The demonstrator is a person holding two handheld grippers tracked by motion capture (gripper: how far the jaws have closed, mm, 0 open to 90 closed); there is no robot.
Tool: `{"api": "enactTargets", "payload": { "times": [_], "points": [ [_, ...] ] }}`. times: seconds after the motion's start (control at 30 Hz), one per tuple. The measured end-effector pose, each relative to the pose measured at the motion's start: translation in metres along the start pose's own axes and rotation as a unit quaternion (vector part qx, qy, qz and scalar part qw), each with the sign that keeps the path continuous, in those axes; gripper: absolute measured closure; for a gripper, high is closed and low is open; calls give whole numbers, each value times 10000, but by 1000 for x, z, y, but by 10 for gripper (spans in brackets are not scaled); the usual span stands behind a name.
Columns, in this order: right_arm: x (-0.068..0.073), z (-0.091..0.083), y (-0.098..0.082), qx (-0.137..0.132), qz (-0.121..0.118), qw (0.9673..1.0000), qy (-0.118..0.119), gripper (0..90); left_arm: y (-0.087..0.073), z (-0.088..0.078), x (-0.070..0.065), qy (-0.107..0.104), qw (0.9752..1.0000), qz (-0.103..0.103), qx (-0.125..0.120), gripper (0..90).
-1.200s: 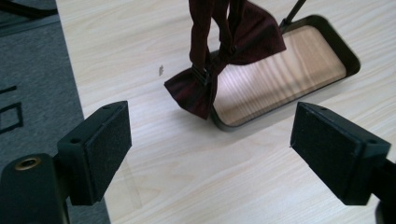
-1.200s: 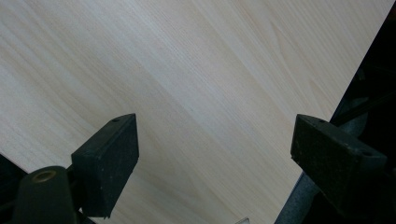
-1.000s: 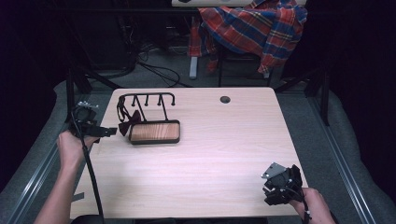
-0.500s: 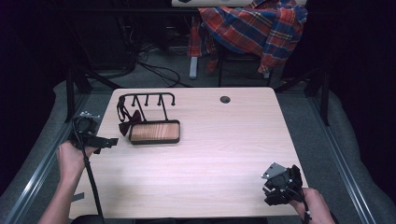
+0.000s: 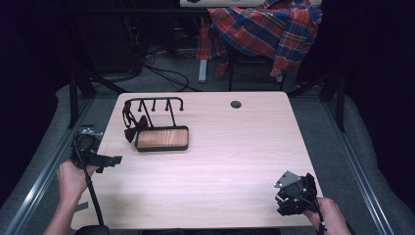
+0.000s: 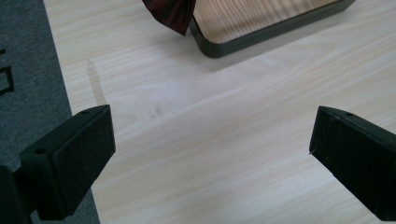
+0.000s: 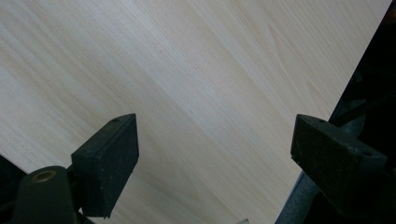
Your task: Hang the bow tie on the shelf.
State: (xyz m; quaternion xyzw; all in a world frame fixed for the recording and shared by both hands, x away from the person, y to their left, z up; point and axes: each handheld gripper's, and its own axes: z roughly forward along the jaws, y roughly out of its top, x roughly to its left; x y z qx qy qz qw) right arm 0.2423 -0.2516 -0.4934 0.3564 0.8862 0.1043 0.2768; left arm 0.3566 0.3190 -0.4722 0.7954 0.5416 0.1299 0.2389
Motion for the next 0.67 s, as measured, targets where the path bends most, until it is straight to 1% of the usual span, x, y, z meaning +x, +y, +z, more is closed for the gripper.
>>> {"api": "enactTargets", "payload": {
  "times": [0.03, 0.17, 0.2, 0.23, 0.27, 0.43, 0.47, 0.5, 0.57, 0.67],
  "points": [
    [0, 0, 0, -3, -1, 10000, 2, 149, -3, 2, -1, 1, 10000, 16, 69, 5],
    [0, 0, 0, 7, -3, 10000, 1, 149, -8, 5, -4, -5, 9999, 15, 140, 4],
    [0, 0, 0, 5, -4, 10000, 5, 149, -12, 7, -5, -24, 9997, 41, 231, 4],
    [0, 0, 0, 5, -4, 10000, 5, 149, -12, 7, -5, -24, 9997, 41, 231, 3],
    [0, 0, 0, 28, -20, 10000, -11, 149, -15, 10, -7, -43, 9996, 54, 288, 3],
    [0, 0, 0, 10, -33, 10000, -27, 149, -21, 16, -11, -94, 9995, 38, 316, 3],
    [0, 0, 0, 5, -40, 10000, -30, 149, -24, 21, -13, -149, 9993, 17, 340, 3],
    [0, 0, 0, 5, -40, 10000, -30, 149, -24, 21, -13, -149, 9993, 17, 340, 3],
    [1, 1, -1, -19, -30, 10000, 0, 149, -26, 25, -15, -199, 9987, 57, 455, 3],
    [0, 1, -1, 25, -57, 10000, -5, 149, -27, 27, -14, -240, 9986, -2, 469, 3]
  ]
}}
